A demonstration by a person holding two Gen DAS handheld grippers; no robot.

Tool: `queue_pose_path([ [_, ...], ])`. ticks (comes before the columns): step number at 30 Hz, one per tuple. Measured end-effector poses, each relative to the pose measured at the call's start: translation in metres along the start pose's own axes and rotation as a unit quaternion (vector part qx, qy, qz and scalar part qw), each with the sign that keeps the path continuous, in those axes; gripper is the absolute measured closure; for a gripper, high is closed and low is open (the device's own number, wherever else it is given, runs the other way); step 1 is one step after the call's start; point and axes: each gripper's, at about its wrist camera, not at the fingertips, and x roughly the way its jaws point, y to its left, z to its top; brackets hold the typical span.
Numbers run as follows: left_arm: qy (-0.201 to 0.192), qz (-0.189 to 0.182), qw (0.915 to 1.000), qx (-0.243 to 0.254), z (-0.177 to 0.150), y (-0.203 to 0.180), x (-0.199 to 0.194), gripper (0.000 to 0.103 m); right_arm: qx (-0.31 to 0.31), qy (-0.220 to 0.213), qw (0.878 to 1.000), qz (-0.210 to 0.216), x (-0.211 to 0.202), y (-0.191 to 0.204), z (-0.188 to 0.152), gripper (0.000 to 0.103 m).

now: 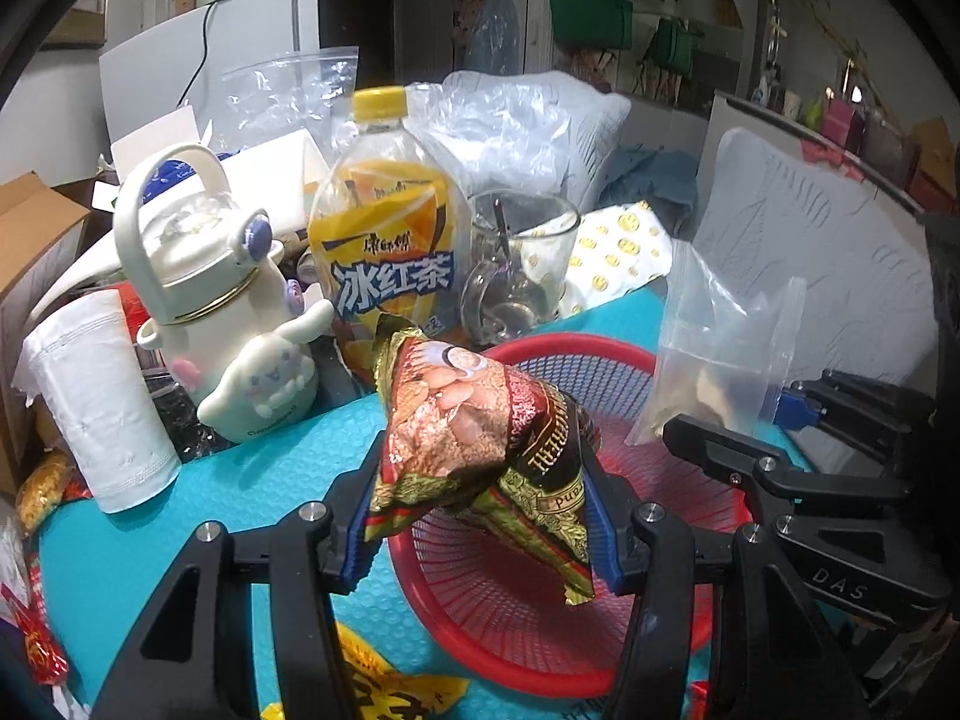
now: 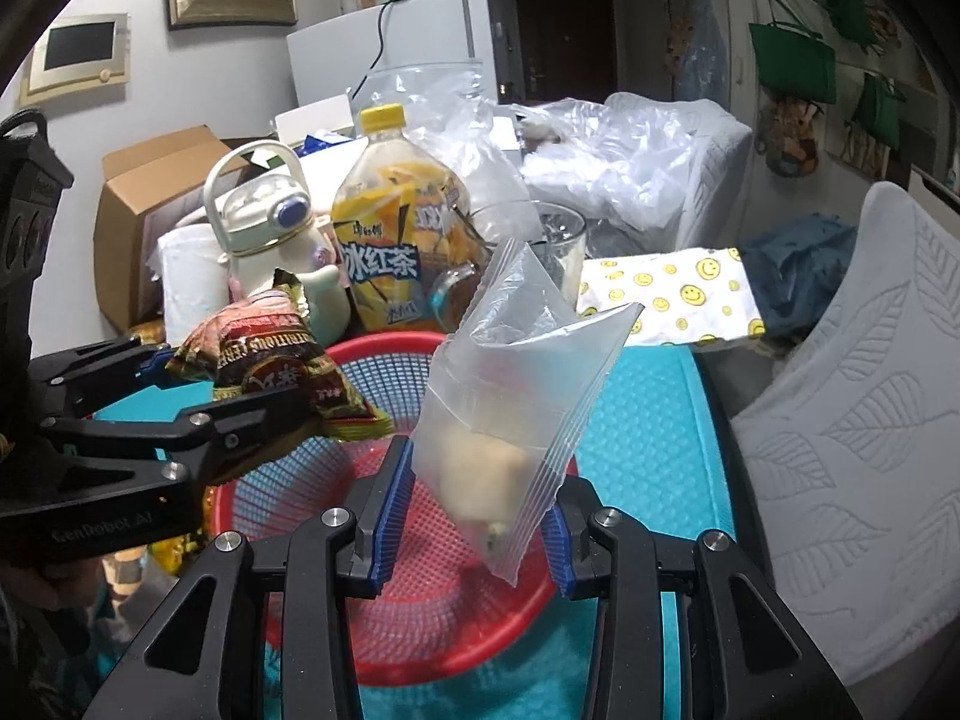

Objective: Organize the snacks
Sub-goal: 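Open left gripper dropping cracker packet while right gripper releases zip bag into basket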

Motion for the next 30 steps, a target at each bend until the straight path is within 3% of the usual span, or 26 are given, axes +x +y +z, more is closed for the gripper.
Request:
queue_pose_path([
  [10,0.030,0.037,0.9985,0.027,-0.003,-0.007,0.017,0.046,-0.012,0.020,1.000,-0.013,0.012,-0.001,-0.003,0.063],
  [13,0.041,0.037,0.9981,0.028,-0.002,-0.007,0.023,0.039,-0.013,0.024,0.999,-0.018,0.012,-0.002,-0.005,0.059],
  [15,0.042,0.041,0.9978,0.031,-0.003,-0.009,0.023,0.030,-0.012,0.025,1.000,-0.013,0.011,-0.003,-0.004,0.045],
  [16,0.041,0.045,0.9976,0.031,-0.003,-0.010,0.023,0.024,-0.011,0.023,1.000,-0.015,0.010,-0.003,-0.004,0.044],
  [20,0.033,0.075,0.9959,0.039,-0.001,-0.011,0.018,0.024,-0.019,0.019,0.999,-0.031,0.005,-0.002,-0.004,0.044],
  [30,0.013,0.064,0.9977,0.018,0.005,-0.006,-0.006,0.024,-0.009,0.008,0.999,-0.042,-0.013,-0.006,0.003,0.044],
])
